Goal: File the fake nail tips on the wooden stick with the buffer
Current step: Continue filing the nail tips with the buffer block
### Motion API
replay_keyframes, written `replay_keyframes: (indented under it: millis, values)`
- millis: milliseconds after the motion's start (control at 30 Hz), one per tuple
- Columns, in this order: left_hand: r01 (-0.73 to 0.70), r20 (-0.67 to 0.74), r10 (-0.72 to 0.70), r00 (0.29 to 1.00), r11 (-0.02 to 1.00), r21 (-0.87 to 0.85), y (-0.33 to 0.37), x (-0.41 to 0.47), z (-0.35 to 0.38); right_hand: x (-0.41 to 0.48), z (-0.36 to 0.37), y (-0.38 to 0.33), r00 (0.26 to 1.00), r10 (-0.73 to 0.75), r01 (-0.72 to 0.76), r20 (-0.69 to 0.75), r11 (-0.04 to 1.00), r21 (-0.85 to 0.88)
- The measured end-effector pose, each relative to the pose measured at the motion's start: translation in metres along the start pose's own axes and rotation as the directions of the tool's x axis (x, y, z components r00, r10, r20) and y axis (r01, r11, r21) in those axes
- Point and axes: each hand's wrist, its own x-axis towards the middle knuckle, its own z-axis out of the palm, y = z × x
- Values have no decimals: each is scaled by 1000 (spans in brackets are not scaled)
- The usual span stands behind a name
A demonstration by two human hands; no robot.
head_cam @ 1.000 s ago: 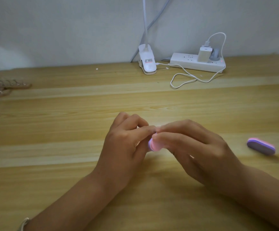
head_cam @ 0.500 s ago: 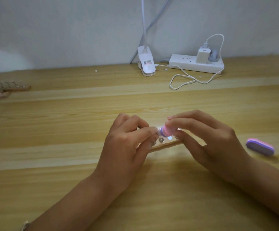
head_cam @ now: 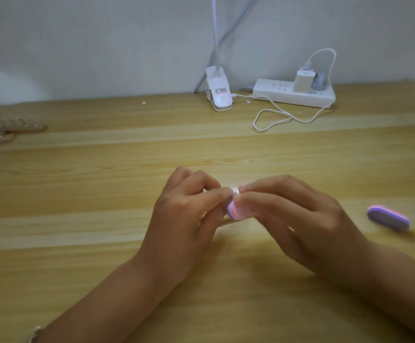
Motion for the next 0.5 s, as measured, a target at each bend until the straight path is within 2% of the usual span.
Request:
replay_keyframes:
  millis: [167, 333, 500]
  values:
    - [-6, 14, 6, 1000, 1000, -8, 1, 1, 0, 2, -6, 10, 999, 17, -21, -49, 995, -100]
    - [-22, 7, 22, 1000, 1000, 6, 2, 1, -1, -1, 1, 1, 994, -99, 85, -44, 965, -247]
    - [-22, 9, 22, 1000, 1000, -5, 3, 1, -1, 2, -4, 9, 996, -20, 4, -83, 981, -193]
